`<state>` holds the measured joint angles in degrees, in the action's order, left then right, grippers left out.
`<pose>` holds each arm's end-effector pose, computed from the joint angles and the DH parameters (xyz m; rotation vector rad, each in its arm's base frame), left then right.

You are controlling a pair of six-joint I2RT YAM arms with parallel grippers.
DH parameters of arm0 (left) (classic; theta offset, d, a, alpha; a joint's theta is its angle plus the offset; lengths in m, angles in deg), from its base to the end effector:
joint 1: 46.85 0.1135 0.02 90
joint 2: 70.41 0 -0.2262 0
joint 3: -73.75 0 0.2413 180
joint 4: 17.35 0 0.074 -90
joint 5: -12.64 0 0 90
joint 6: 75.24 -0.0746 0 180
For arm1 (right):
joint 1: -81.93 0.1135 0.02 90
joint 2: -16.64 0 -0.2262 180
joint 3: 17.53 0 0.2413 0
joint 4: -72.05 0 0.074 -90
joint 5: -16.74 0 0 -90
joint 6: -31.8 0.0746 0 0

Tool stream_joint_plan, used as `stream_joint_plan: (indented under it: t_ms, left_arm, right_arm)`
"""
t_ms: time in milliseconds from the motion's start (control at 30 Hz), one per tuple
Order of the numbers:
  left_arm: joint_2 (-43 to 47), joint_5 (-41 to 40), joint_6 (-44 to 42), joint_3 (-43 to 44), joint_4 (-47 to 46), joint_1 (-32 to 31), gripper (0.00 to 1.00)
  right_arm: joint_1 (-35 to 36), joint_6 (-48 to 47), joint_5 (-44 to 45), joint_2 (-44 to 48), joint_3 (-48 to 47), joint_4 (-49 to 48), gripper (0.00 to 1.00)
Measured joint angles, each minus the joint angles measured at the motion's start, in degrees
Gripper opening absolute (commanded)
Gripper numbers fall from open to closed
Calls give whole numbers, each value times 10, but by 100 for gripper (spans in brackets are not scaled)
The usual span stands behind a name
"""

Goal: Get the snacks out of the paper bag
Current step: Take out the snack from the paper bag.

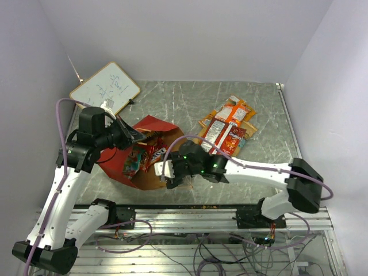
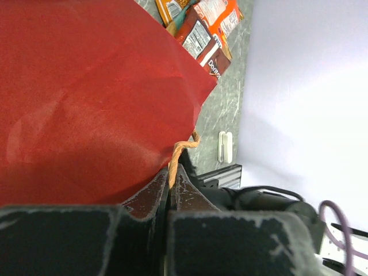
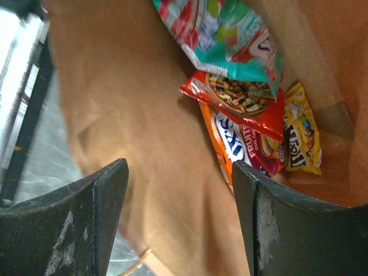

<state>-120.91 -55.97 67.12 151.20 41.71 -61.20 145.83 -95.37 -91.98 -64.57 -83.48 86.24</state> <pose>0.1994 -0.0791 0.3211 -0.5159 2.2270 -1.0500 0.1299 0.3196 0.2024 -1.7542 1.1819 0.6218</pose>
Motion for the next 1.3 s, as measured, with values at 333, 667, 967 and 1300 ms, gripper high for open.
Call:
stream_joint_plan:
  t_ms: [333, 667, 967, 1300]
  left_arm:
    - [6, 13, -1, 0, 4, 0, 7]
    - [-19, 25, -48, 38, 46, 0, 7]
    - [-38, 30, -107, 67, 93, 0, 7]
    - [-18, 14, -105, 73, 105, 0, 7]
  right_arm:
    - [9, -165, 108, -149, -42, -19, 74]
    - [5, -197, 167, -238, -68, -101, 65]
    - [-3, -207, 183, -294, -85, -146, 25]
    - [-5, -192, 179, -282, -96, -129, 0]
